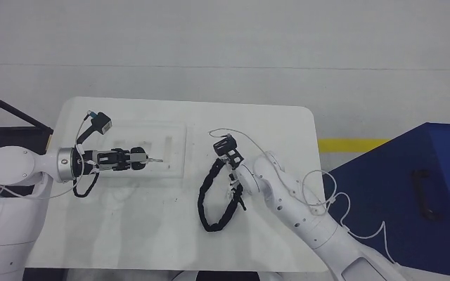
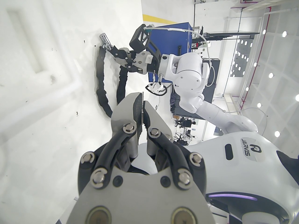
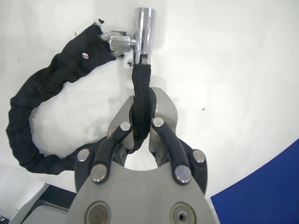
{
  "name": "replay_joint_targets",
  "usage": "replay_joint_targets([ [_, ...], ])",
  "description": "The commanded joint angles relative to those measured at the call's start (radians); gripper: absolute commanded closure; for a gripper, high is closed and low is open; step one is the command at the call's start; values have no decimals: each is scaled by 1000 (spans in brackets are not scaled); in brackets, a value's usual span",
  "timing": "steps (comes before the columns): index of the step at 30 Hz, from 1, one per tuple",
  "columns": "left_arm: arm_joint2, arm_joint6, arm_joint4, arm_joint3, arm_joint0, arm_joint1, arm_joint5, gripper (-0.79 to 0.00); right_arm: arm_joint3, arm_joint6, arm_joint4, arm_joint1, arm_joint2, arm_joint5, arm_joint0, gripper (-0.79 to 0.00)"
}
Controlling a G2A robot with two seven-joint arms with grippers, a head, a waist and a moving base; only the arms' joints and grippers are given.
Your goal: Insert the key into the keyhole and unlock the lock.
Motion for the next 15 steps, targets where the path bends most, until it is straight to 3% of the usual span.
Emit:
replay_joint_targets([
  [1,0,0,0,0,0,0,0,0,-24,-19,-6,4,17,-6,-15,0],
  [6,0,0,0,0,0,0,0,0,-160,-139,59,34,130,-119,-122,0],
  [11,0,0,0,0,0,0,0,0,-339,-267,256,92,349,-486,-317,0],
  [15,0,0,0,0,0,0,0,0,-390,-338,482,126,498,-776,-433,0],
])
